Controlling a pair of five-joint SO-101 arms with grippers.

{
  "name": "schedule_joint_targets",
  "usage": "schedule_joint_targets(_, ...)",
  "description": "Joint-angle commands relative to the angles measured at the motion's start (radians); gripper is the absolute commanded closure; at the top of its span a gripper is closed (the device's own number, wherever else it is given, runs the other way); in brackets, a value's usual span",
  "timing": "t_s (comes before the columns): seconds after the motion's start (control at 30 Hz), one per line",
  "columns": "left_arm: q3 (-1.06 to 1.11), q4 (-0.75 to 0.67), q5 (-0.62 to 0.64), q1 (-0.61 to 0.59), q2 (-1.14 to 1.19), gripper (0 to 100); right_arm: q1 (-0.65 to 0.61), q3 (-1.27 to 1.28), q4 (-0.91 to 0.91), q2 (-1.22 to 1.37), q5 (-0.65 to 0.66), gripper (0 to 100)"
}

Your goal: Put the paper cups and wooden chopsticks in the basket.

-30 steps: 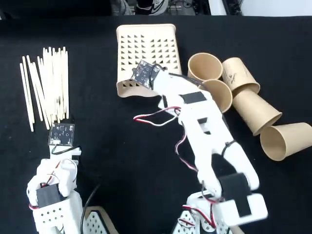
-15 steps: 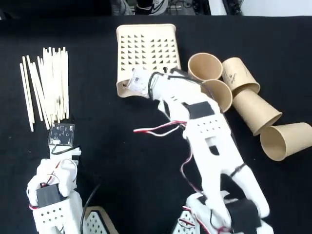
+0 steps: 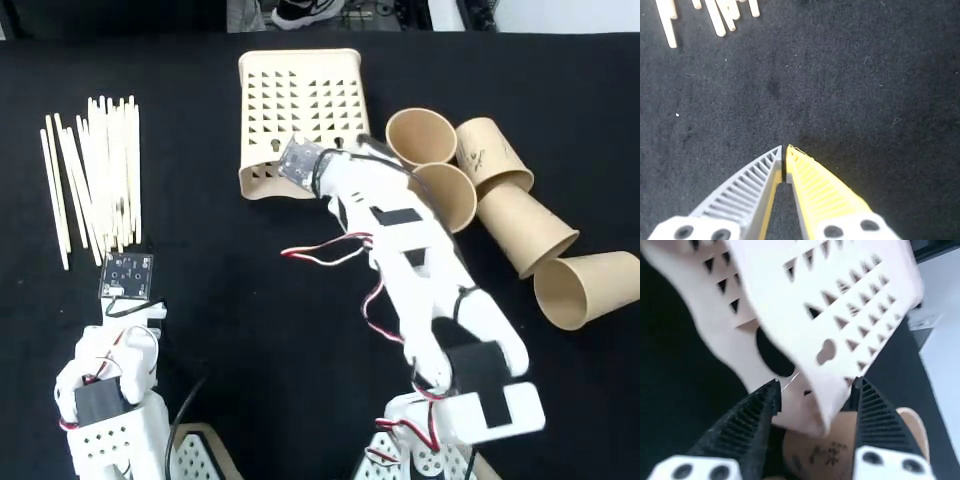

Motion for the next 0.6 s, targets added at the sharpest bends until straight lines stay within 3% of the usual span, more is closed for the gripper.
schedule_joint_targets(0.0, 0.018, 0.005, -0.006, 0.004, -0.002, 97, 0.020, -0.005, -0.132, 0.033, 0.009, 78.9)
schedule_joint_targets(0.3, 0.018, 0.005, -0.006, 0.004, -0.002, 97, 0.046, -0.010, -0.450, 0.206, 0.009, 90.8)
schedule_joint_targets(0.37, 0.018, 0.005, -0.006, 0.004, -0.002, 97, 0.052, -0.012, -0.468, 0.211, 0.009, 98.0)
schedule_joint_targets(0.57, 0.018, 0.005, -0.006, 0.004, -0.002, 97, 0.051, 0.012, -0.422, 0.084, -0.046, 98.6)
